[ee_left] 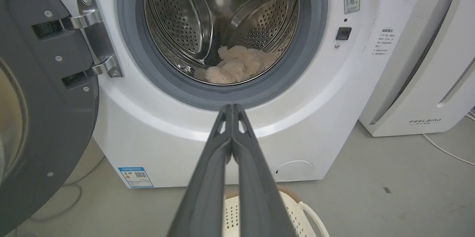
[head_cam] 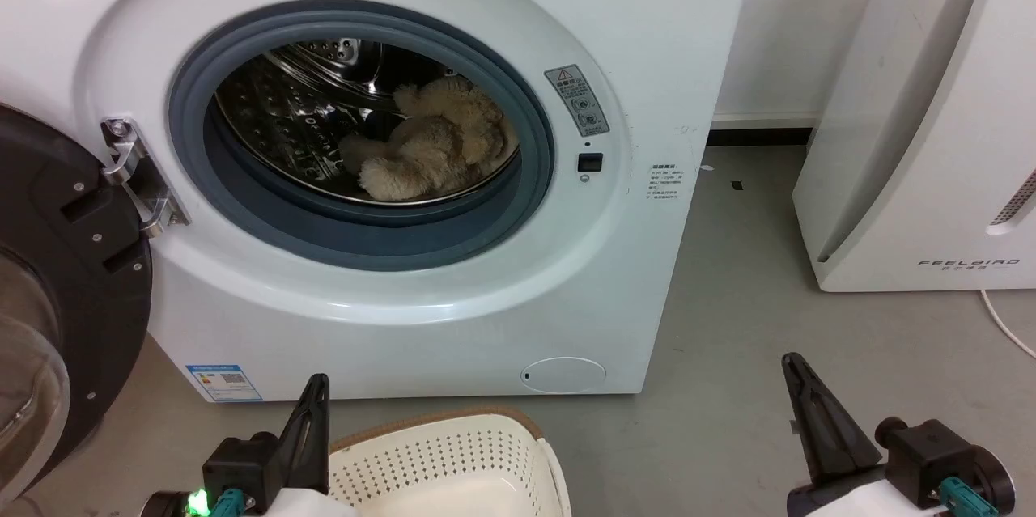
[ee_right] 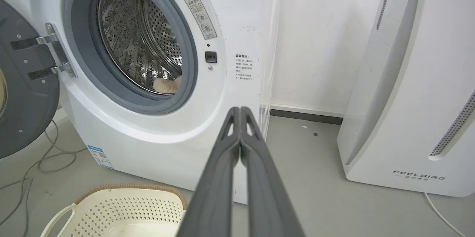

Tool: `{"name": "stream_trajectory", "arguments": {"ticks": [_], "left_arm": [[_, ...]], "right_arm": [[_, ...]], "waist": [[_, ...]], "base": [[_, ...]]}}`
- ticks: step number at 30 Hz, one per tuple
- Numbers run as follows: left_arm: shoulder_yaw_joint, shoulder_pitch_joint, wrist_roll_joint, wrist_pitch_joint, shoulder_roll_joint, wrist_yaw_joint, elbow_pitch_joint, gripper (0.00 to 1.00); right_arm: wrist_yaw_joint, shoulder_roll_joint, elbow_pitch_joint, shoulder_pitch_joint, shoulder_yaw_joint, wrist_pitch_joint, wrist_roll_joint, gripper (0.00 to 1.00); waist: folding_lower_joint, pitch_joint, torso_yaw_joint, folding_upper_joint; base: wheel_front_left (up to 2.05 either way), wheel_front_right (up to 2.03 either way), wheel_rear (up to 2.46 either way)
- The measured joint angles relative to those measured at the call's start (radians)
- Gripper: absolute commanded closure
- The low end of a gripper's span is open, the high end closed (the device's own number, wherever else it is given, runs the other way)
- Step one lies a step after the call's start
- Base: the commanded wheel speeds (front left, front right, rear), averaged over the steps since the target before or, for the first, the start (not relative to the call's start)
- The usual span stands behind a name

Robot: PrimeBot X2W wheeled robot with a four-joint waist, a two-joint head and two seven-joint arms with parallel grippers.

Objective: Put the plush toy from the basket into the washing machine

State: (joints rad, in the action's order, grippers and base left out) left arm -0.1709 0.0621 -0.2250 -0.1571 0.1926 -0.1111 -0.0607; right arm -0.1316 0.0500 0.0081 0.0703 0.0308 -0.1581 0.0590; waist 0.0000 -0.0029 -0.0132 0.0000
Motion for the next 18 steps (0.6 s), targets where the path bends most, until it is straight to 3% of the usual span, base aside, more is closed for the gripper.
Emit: {"name": "stream_trajectory", "arguments": {"ticks": [18], "left_arm": [[0.04,-0.007,0.052,0.04,-0.032,0.026,0.012,1.0]], "right_arm": [[0.0,0.0,-0.001,-0.019,-0.008,0.04,-0.022,1.0]], "waist": [[0.0,0.001,0.003,0.0]], "base": [[0.0,0.0,0.0]]}}
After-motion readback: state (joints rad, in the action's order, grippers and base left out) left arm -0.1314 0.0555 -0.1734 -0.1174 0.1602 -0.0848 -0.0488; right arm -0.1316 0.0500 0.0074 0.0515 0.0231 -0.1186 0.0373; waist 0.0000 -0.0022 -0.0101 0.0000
